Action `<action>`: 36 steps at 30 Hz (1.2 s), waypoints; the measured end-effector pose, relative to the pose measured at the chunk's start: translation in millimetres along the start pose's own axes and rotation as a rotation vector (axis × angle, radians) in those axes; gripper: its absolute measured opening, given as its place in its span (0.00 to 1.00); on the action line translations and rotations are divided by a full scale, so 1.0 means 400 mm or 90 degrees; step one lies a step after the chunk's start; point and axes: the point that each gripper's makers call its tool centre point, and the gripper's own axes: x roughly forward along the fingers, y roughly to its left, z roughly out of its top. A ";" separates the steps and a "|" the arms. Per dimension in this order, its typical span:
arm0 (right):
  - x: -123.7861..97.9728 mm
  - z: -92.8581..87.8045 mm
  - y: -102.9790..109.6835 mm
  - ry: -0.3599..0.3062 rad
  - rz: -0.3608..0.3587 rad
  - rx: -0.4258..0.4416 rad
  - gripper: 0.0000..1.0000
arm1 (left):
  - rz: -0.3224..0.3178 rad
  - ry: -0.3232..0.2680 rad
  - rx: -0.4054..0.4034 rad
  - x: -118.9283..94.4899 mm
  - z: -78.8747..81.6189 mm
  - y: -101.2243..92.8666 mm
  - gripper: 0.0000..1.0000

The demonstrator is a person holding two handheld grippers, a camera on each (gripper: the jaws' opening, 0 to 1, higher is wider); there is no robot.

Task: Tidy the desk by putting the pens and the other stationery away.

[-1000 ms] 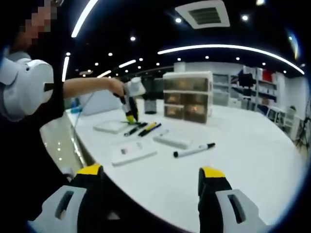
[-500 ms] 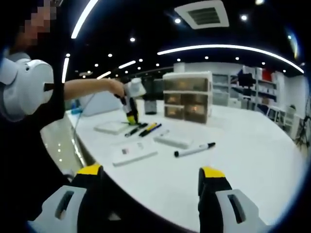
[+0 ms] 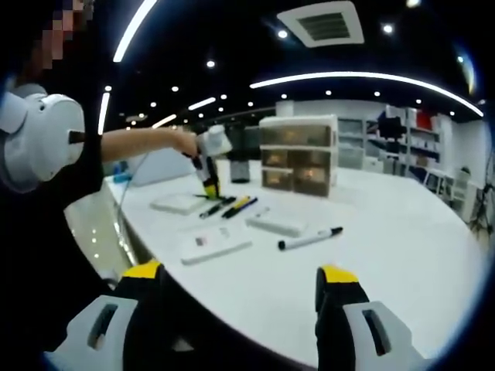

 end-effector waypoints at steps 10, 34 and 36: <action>0.008 0.001 0.001 0.002 0.006 -0.001 0.75 | -0.002 -0.051 -0.035 -0.020 -0.016 0.014 0.10; 0.061 0.032 0.038 -0.004 0.042 -0.018 0.75 | 0.059 -0.465 -0.133 -0.293 0.059 0.024 0.10; 0.064 0.033 0.041 -0.003 0.044 -0.018 0.75 | 0.061 -0.506 -0.145 -0.318 0.059 0.020 0.10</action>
